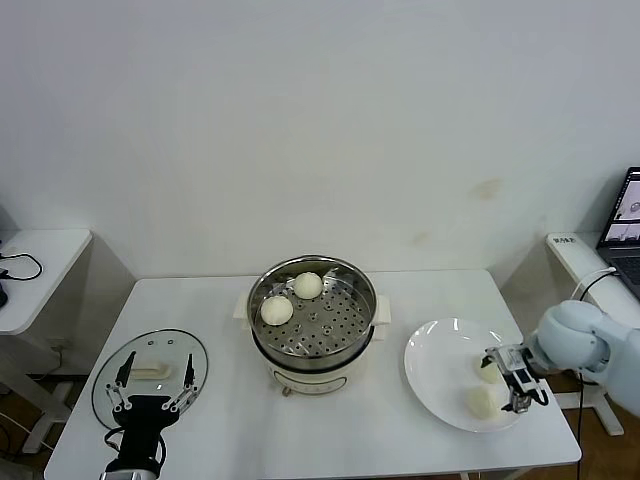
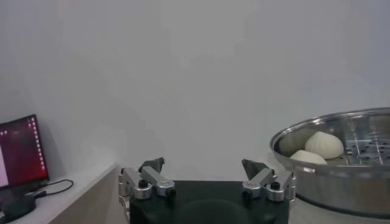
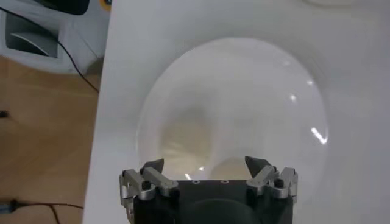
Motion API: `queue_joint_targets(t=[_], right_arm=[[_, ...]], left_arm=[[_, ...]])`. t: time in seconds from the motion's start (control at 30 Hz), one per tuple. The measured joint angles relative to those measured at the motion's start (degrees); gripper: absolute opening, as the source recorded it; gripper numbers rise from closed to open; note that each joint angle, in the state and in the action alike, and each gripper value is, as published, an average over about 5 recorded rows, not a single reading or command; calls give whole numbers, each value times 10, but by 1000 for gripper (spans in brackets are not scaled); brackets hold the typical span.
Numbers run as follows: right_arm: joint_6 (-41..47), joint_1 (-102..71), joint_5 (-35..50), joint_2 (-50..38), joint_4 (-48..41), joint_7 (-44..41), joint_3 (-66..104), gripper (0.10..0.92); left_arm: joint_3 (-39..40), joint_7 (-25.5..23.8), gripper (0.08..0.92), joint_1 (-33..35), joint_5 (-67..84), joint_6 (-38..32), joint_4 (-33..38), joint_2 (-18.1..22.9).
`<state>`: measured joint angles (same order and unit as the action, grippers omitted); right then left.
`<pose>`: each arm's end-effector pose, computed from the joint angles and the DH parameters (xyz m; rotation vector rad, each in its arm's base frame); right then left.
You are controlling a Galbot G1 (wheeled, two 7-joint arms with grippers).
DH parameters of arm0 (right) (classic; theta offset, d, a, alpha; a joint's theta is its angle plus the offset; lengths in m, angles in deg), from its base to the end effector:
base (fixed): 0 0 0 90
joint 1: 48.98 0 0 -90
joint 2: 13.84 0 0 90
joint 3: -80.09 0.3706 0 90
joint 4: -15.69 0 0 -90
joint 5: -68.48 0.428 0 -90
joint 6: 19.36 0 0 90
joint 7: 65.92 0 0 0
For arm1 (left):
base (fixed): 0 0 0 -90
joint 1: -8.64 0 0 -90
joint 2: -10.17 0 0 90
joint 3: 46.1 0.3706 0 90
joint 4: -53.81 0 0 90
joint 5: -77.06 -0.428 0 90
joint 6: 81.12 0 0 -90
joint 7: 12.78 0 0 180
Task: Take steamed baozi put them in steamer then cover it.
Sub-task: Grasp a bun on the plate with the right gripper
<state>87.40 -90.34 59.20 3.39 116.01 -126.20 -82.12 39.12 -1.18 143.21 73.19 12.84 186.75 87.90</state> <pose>0.4378 -0.1620 -0.2140 1.2793 -1.2564 1.4527 0.1721 0.0423 -0.2702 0.1874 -3.0477 -0.4454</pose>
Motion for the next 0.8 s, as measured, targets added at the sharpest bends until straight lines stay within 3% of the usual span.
queue_joint_targets(t=[0.47,0.8], right_arm=[[2,-90,-14,22,-30,21,65,810],[8,-110,-19,43,-52,24,78,709]], left_arm=[[0,0,823,-2,-1,-2,-6,0],[-1,1,823,-4,-1,-2,-9,2]])
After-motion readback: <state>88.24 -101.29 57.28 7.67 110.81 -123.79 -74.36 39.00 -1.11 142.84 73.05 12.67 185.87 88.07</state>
